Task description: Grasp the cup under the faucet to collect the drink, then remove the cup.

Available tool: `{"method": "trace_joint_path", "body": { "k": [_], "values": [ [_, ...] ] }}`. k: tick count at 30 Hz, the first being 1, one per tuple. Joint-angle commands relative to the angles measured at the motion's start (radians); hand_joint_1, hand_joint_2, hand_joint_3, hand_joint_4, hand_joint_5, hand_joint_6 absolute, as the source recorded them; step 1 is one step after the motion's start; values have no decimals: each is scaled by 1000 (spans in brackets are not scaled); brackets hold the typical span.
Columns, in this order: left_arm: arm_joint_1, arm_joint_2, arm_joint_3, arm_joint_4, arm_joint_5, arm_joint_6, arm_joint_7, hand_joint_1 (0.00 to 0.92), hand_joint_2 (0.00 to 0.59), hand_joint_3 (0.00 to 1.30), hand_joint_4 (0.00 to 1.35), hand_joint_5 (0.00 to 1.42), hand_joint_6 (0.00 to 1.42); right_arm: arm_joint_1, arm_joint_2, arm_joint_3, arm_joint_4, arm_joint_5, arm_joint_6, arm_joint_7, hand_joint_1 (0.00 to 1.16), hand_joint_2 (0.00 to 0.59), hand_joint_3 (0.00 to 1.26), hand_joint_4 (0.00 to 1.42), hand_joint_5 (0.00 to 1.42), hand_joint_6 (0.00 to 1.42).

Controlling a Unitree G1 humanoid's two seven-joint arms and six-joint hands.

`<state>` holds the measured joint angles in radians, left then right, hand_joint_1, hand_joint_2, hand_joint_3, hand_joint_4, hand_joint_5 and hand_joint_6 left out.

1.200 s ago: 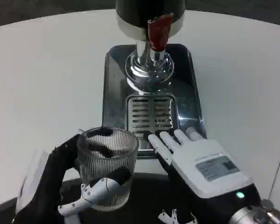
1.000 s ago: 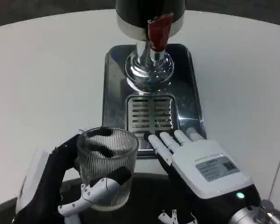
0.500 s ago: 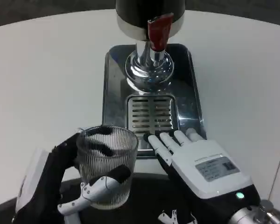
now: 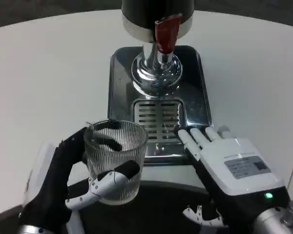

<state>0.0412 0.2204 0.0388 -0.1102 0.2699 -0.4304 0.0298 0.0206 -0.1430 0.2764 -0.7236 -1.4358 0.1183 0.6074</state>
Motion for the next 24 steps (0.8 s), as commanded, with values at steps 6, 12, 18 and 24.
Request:
{"method": "trace_joint_path", "body": {
  "k": [6,12,18,24],
  "values": [
    [-140,9,16,118,10,-84,43,481,333,937,1106,886,1012,42,26,-36,-53,-26,13,4,739,291,0,0,0,0],
    [-244,13,10,236,50,-125,94,481,332,938,1106,898,1012,71,38,-37,-74,-35,9,1,744,286,0,0,0,0],
    [-352,18,0,381,106,-161,167,474,337,938,1106,903,1031,94,47,-39,-93,-44,3,-2,746,284,0,0,0,0],
    [-455,26,-27,532,158,-194,241,467,335,938,1106,903,1034,115,56,-45,-117,-50,-4,-2,749,284,0,0,0,0]
  ]
}}
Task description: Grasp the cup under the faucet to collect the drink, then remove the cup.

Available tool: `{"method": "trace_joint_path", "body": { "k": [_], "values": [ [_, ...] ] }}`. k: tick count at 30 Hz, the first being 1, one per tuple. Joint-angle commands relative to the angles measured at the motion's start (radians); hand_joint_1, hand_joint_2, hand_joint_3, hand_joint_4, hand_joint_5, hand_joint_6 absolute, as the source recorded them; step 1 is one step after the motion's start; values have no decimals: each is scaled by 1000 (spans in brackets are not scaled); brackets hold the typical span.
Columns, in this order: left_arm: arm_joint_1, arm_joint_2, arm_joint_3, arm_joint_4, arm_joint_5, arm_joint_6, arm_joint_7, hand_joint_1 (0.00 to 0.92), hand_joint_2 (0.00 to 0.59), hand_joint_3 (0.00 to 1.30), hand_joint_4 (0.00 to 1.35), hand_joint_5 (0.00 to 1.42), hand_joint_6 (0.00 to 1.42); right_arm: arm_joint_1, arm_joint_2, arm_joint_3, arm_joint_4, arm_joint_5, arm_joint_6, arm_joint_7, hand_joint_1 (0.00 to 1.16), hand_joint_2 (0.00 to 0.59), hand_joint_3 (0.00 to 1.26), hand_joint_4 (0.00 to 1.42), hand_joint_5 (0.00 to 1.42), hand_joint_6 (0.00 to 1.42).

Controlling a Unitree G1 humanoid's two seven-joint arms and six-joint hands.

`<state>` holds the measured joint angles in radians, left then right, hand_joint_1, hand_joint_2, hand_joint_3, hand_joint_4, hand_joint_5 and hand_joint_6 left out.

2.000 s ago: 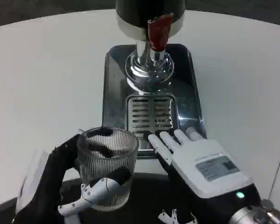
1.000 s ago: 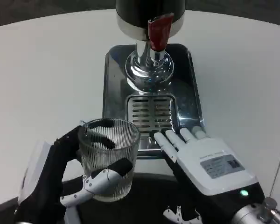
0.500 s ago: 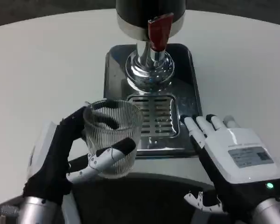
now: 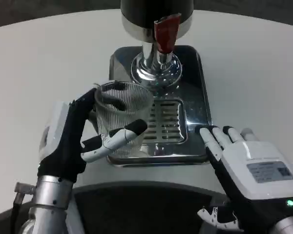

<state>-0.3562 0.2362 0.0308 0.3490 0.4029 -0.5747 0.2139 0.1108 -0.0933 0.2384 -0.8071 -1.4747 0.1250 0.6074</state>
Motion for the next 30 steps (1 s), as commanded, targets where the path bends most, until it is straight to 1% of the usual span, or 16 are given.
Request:
{"method": "trace_joint_path", "body": {
  "k": [1,7,14,21,30],
  "values": [
    [-72,12,-24,95,31,-54,68,466,334,938,1106,903,1034,29,7,-8,-39,-12,-12,-2,750,285,0,0,0,0],
    [-160,19,-66,229,78,-79,139,461,333,938,1106,912,1035,51,15,-15,-60,-16,-19,-2,757,287,0,0,0,0],
    [-221,21,-117,336,117,-92,207,458,333,938,1106,914,1048,74,23,-27,-81,-15,-31,-4,761,288,0,0,0,0],
    [-297,10,-169,446,159,-99,284,456,333,938,1094,914,1049,96,33,-39,-101,-13,-38,-8,763,288,0,0,0,0],
    [-407,-1,-240,579,215,-92,413,455,333,933,1094,914,1036,140,50,-57,-127,2,-56,-13,763,288,0,0,0,0]
  ]
}}
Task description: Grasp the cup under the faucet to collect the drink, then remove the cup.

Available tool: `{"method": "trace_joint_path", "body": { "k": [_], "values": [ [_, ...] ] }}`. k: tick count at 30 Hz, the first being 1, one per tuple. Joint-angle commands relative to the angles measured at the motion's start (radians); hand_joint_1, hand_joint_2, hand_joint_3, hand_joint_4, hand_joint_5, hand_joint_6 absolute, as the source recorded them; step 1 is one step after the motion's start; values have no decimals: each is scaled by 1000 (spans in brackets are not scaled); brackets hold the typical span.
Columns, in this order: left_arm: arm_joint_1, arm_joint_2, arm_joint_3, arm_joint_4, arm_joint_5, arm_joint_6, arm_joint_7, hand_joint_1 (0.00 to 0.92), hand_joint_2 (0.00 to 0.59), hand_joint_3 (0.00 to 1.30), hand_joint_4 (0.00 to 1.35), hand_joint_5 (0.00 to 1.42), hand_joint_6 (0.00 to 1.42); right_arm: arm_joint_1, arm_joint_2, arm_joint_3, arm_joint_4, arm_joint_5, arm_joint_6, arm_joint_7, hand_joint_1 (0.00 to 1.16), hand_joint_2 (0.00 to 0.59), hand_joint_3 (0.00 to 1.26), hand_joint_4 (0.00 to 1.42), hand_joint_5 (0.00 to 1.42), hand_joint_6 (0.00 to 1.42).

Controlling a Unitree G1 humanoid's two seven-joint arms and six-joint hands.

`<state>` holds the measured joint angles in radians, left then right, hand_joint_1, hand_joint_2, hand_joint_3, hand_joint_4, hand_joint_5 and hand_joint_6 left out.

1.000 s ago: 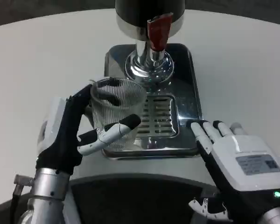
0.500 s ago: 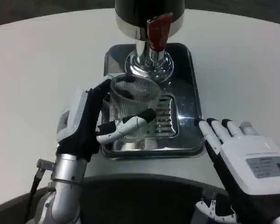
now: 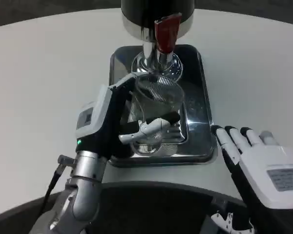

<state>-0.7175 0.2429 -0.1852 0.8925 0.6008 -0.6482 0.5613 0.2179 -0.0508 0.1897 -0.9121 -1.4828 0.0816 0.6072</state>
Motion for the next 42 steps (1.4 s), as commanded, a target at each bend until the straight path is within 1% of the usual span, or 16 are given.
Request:
{"method": "trace_joint_path", "body": {
  "k": [1,5,12,18,21,24,27,34,37,42],
  "values": [
    [-58,-10,-30,47,19,-14,78,455,333,933,1094,914,1036,37,9,-9,-23,11,-15,-13,763,288,0,0,0,0],
    [-92,-12,-49,85,24,-3,118,455,333,933,1094,914,1036,55,15,-15,-32,18,-21,-15,763,288,0,0,0,0],
    [-133,-14,-61,142,22,18,165,446,338,933,1081,924,1035,81,20,-21,-45,28,-33,-13,764,288,0,0,0,0],
    [-137,-7,-72,157,22,20,178,443,338,933,1081,925,1035,98,26,-24,-52,35,-42,-16,764,288,0,0,0,0],
    [-125,-3,-76,160,22,23,176,443,330,895,1017,925,1049,104,28,-25,-51,40,-45,-18,764,288,0,0,0,0],
    [-114,-1,-81,162,22,26,168,441,296,815,907,897,1069,105,30,-25,-48,45,-47,-21,764,288,0,0,0,0],
    [-106,-1,-86,166,21,28,157,421,260,736,787,879,1072,107,34,-26,-46,48,-47,-24,764,289,0,0,0,0],
    [-95,-4,-106,174,23,37,145,286,138,496,544,803,1066,121,38,-34,-50,53,-48,-32,764,289,0,0,0,0],
    [-93,-2,-116,182,22,42,137,259,102,456,491,761,1064,124,39,-36,-51,58,-49,-36,764,289,0,0,0,0],
    [-92,5,-130,192,31,40,143,234,77,407,456,692,1031,123,38,-41,-45,69,-49,-41,769,294,0,0,0,0]
  ]
}}
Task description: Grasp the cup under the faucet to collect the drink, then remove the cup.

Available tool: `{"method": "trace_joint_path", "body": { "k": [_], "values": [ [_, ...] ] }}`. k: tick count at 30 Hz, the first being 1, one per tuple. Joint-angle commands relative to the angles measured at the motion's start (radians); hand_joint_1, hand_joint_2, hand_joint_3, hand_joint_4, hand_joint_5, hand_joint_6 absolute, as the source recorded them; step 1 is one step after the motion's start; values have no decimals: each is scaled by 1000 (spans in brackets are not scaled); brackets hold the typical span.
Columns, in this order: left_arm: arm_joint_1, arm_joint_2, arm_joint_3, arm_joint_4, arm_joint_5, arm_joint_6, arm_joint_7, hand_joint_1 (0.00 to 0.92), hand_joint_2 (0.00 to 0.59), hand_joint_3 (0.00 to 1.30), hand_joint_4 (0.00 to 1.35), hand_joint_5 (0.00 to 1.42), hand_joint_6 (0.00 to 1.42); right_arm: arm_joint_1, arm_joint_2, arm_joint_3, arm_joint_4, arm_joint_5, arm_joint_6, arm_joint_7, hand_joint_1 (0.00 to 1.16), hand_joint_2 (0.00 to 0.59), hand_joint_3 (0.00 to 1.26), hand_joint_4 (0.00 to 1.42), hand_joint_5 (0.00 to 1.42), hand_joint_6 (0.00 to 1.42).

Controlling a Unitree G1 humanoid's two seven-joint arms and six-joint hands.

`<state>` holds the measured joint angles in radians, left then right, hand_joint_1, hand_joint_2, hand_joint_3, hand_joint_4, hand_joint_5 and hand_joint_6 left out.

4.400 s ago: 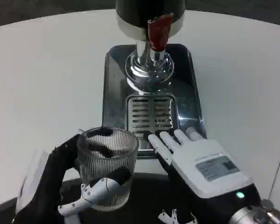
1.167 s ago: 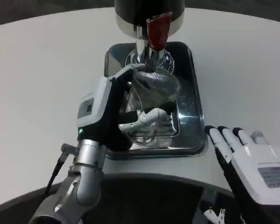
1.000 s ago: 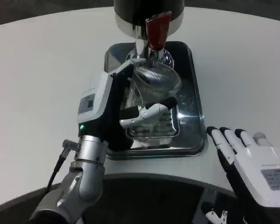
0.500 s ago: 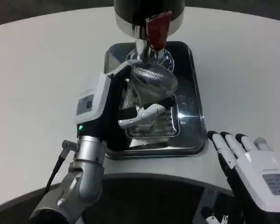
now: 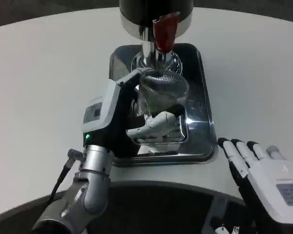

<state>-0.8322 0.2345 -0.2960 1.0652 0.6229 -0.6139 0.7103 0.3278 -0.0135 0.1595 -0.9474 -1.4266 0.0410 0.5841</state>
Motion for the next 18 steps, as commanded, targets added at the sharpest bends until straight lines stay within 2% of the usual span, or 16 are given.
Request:
{"method": "trace_joint_path", "body": {
  "k": [1,6,18],
  "values": [
    [21,15,-24,22,13,6,-2,231,75,396,436,666,998,13,1,-11,-9,14,-8,-18,770,295,0,0,0,0],
    [11,23,-42,37,25,13,2,219,68,358,376,587,913,11,2,-13,-5,17,-9,-20,774,298,0,0,0,0],
    [12,45,-38,48,7,4,-4,197,52,352,357,573,899,-5,3,-11,9,27,-8,-25,778,300,0,0,0,0]
  ]
}}
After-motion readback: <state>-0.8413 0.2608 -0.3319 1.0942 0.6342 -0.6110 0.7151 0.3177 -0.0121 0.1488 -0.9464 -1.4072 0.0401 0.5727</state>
